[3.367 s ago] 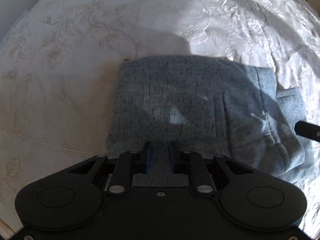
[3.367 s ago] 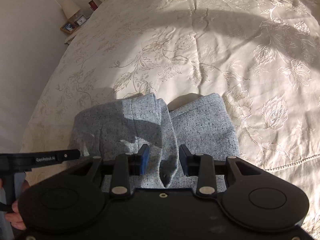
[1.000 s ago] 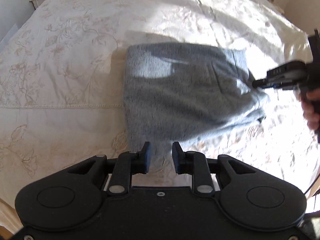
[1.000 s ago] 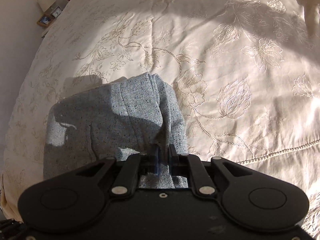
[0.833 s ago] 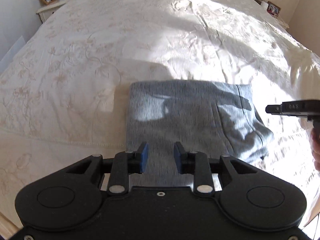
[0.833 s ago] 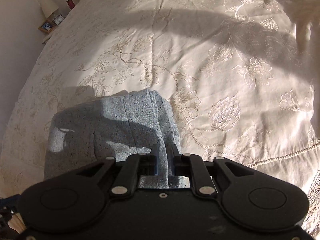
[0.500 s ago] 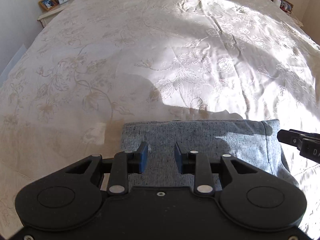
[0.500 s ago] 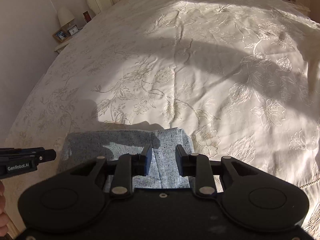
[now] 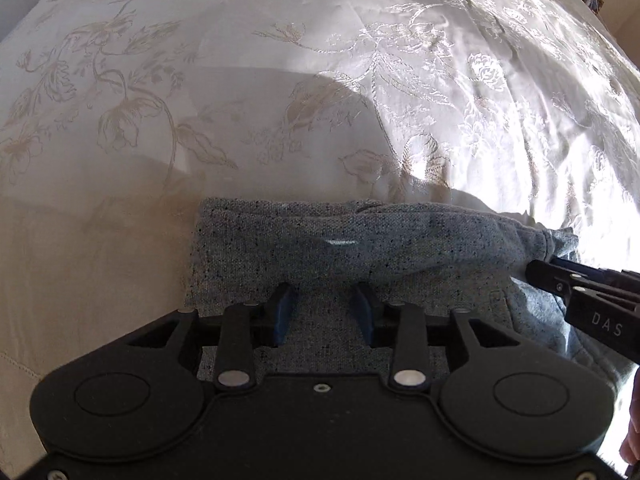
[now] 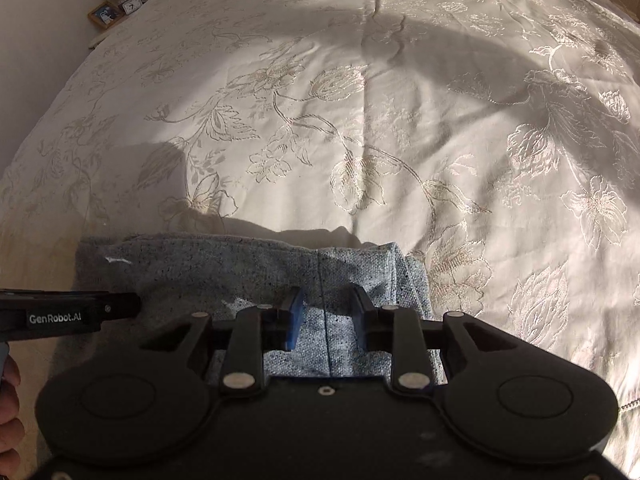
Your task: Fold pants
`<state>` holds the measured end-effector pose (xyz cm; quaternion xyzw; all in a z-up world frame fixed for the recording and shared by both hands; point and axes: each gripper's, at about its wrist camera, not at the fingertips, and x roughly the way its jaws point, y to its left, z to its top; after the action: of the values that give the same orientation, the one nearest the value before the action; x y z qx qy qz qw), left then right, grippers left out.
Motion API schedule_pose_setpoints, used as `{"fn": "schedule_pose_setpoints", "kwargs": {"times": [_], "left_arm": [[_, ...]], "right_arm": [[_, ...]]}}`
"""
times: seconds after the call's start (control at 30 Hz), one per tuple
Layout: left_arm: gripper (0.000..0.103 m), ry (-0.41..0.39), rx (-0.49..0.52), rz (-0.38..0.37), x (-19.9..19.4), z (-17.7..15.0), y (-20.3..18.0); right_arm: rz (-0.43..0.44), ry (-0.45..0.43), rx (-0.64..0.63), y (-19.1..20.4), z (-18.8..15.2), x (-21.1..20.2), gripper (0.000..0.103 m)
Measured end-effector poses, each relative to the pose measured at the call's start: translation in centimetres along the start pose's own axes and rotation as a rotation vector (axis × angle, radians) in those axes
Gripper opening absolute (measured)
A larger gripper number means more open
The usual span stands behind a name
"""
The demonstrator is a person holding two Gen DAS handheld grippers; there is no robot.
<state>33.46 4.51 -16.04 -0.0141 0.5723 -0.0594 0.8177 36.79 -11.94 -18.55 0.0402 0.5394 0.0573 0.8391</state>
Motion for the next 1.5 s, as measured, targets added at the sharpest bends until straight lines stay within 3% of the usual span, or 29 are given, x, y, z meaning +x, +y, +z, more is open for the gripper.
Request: {"fn": "schedule_pose_setpoints", "kwargs": {"times": [0.2, 0.4, 0.63, 0.77, 0.93, 1.1, 1.3, 1.5], "left_arm": [[0.047, -0.038, 0.090, 0.071, 0.3, -0.6, -1.8], [0.047, -0.023, 0.007, 0.018, -1.5, 0.0, -0.6], [0.046, -0.039, -0.054, -0.012, -6.7, -2.4, 1.0], [0.046, -0.007, -0.059, -0.025, -7.2, -4.5, 1.6], [0.046, 0.076, -0.028, -0.003, -5.8, -7.6, 1.5], [0.048, 0.066, 0.098, 0.058, -4.9, -9.8, 0.0], [0.048, 0.068, 0.076, 0.049, -4.9, -9.3, 0.4], [0.047, 0.052, 0.021, 0.059, -6.5, -8.1, 1.7]], "right_arm": [[-0.028, -0.018, -0.027, 0.5, -0.3, 0.9, 0.029], [0.005, -0.015, -0.009, -0.1, -0.1, 0.7, 0.029], [0.047, -0.081, 0.039, -1.3, -0.9, -4.1, 0.029], [0.050, -0.105, 0.028, -1.3, -2.7, -7.0, 0.029], [0.022, -0.074, -0.020, -0.8, -5.3, -8.3, 0.030], [-0.004, -0.014, -0.039, -1.0, -7.8, -7.5, 0.031], [-0.032, 0.019, -0.086, -0.4, -8.8, -6.7, 0.033], [0.010, -0.050, -0.057, -1.6, -7.8, -8.9, 0.034]]}}
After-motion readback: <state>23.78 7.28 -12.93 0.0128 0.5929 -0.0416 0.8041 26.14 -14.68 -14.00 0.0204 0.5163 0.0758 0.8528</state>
